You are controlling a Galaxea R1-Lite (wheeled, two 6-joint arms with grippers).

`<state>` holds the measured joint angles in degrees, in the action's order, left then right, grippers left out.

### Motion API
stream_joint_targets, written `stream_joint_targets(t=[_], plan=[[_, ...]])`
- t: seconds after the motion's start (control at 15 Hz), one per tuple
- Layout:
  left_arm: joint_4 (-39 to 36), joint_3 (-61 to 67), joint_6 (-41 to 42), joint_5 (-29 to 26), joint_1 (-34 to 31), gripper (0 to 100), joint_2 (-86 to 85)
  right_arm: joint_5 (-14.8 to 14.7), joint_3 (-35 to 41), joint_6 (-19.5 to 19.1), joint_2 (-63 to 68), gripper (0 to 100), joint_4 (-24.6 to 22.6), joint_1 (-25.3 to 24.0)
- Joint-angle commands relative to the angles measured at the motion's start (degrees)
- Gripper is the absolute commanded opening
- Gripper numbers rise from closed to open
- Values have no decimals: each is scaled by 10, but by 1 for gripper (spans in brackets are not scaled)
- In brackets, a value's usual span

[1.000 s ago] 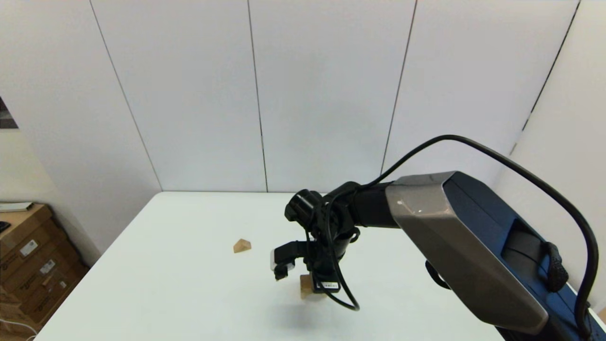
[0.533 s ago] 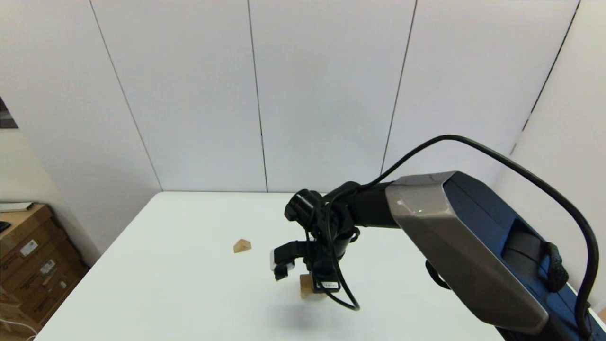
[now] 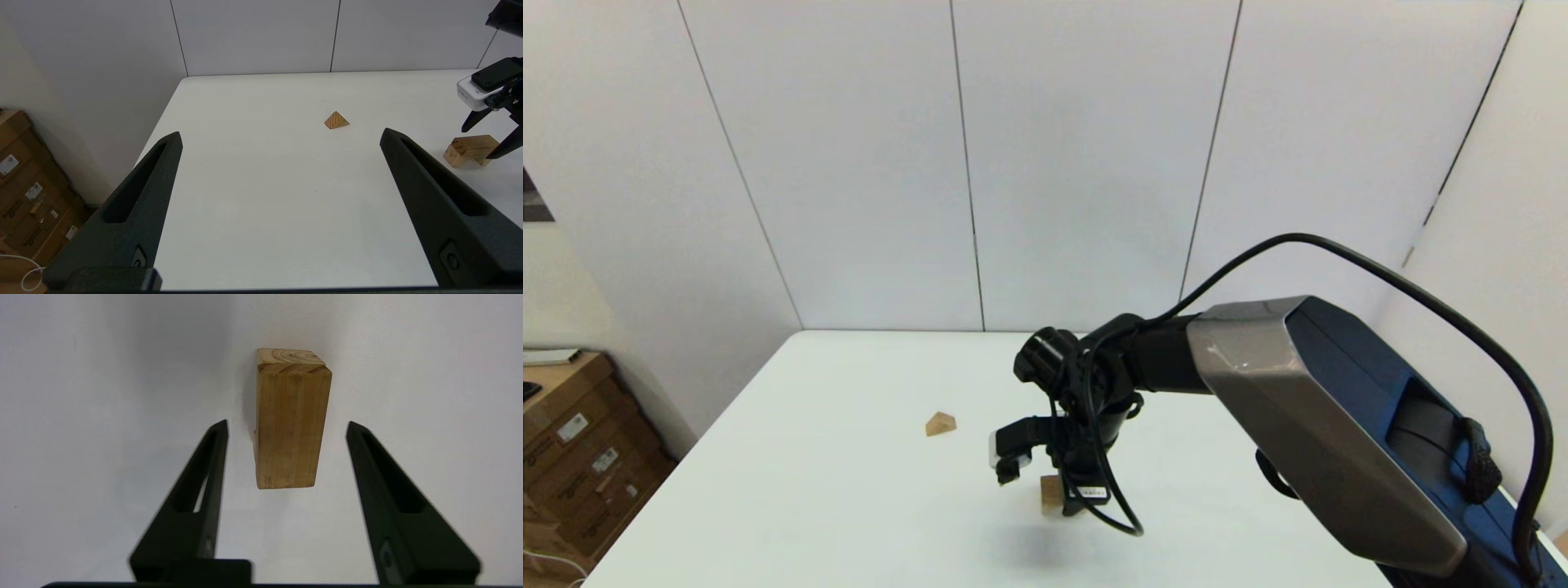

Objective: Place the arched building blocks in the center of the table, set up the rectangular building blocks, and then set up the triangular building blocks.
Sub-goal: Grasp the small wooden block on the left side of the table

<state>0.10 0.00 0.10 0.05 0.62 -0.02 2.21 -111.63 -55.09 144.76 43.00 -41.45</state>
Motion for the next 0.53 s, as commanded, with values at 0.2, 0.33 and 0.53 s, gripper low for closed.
stream_joint_targets(t=[0.2, 0.33, 0.53], plan=[[0, 0, 0, 0, 0, 100, 0, 0, 1, 3, -31, 100, 2, 3], [0, 0, 0, 0, 0, 100, 0, -2, 7, 14, -99, 100, 11, 20], [0, 0, 0, 0, 0, 100, 0, -10, 59, 71, -230, 100, 24, 44]])
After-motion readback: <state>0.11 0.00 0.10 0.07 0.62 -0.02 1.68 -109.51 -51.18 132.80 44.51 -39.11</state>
